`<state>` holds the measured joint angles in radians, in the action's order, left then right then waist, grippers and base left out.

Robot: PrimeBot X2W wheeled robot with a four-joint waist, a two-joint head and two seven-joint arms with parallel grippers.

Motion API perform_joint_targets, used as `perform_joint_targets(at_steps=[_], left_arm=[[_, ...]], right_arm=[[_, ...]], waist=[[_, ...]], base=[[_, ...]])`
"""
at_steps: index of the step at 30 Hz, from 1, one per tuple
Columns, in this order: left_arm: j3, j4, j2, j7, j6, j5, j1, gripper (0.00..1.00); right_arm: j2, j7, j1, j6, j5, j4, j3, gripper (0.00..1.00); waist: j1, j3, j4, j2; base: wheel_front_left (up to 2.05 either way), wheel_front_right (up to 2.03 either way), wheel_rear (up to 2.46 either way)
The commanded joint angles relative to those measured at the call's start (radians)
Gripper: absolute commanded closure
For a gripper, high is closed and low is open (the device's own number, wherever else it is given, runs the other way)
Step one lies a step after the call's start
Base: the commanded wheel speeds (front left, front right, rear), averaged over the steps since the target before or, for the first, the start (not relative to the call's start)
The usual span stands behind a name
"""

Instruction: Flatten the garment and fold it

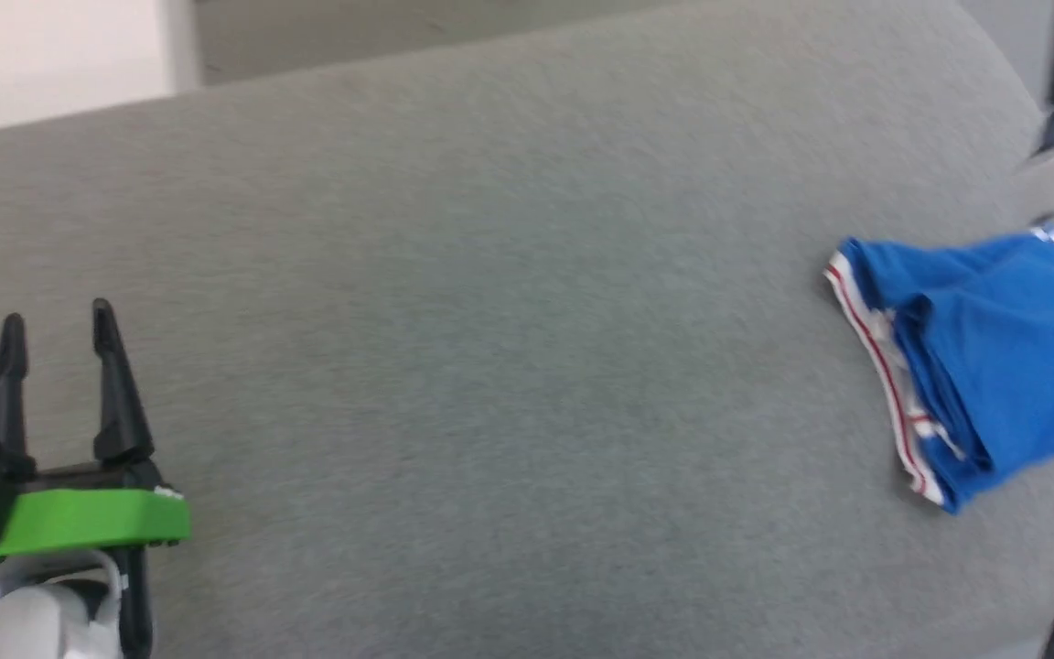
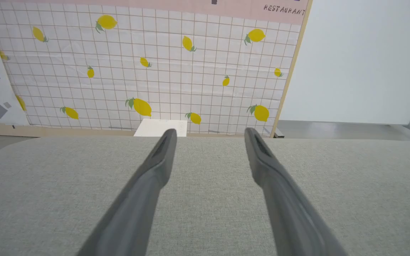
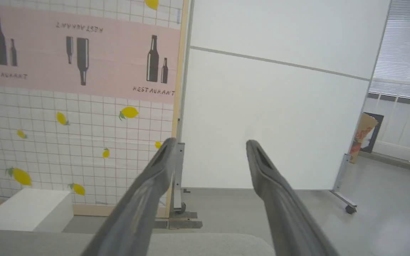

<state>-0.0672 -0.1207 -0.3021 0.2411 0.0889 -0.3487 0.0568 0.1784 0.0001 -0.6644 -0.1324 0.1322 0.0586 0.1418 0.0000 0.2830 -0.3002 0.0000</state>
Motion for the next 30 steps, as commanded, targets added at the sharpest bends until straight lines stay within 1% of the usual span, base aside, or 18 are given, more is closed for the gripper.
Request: perform_joint_targets(at_steps=[1,3,5,6,7,12,14,17,22,30], left_arm=[[0.007,0.015,0.012,0.009,-0.003,0.004,0.023,0.00],[0.016,0.036,0.030,0.013,0.001,0.009,0.040,0.00],[0.021,0.057,0.044,0.015,0.004,0.013,0.049,0.00],[0.028,0.086,0.058,0.018,0.007,0.022,0.055,0.00],[0.029,0.097,0.063,0.018,0.009,0.026,0.054,0.00],[0.049,0.149,0.078,0.020,0.011,0.048,0.051,0.00],[0.056,0.165,0.087,0.020,0.011,0.055,0.051,0.00],[0.058,0.183,0.102,0.020,0.005,0.056,0.049,0.00],[0.063,0.212,0.120,0.020,-0.014,0.064,0.037,0.00],[0.087,0.274,0.148,0.021,-0.040,0.088,0.029,0.00]], right_arm=[[-0.032,-0.024,0.037,0.002,-0.005,-0.010,-0.007,0.00],[-0.078,-0.060,0.084,0.002,-0.004,-0.019,-0.010,0.00],[-0.102,-0.088,0.125,0.002,-0.005,-0.014,-0.019,0.00],[-0.121,-0.126,0.182,0.002,0.008,0.006,-0.027,0.00],[-0.125,-0.144,0.203,0.002,0.011,0.014,-0.029,0.00],[-0.128,-0.206,0.306,0.002,0.045,0.076,-0.075,0.00],[-0.128,-0.224,0.346,0.002,0.039,0.091,-0.086,0.00],[-0.128,-0.245,0.404,0.002,0.059,0.104,-0.105,0.00],[-0.128,-0.258,0.482,0.002,0.071,0.121,-0.122,0.00],[-0.128,-0.261,0.559,0.002,0.068,0.119,-0.133,0.00]], waist=[[0.0000,-0.140,0.143,0.0000],[0.0000,-0.159,0.165,0.0000],[0.0000,-0.176,0.181,0.0000],[0.0000,-0.197,0.199,0.0000],[0.0000,-0.203,0.204,0.0000],[0.0000,-0.222,0.226,0.0000],[0.0000,-0.228,0.236,0.0000],[0.0000,-0.235,0.247,0.0000],[0.0000,-0.246,0.267,0.0000],[0.0000,-0.257,0.285,0.0000]], base=[[0.00,0.00,0.00],[0.00,0.00,0.00],[0.00,0.00,0.00],[0.00,0.00,0.00],[0.00,0.00,0.00],[0.00,0.00,0.00],[0.00,0.00,0.00],[0.00,0.00,0.00],[0.00,0.00,0.00],[0.00,0.00,0.00]])
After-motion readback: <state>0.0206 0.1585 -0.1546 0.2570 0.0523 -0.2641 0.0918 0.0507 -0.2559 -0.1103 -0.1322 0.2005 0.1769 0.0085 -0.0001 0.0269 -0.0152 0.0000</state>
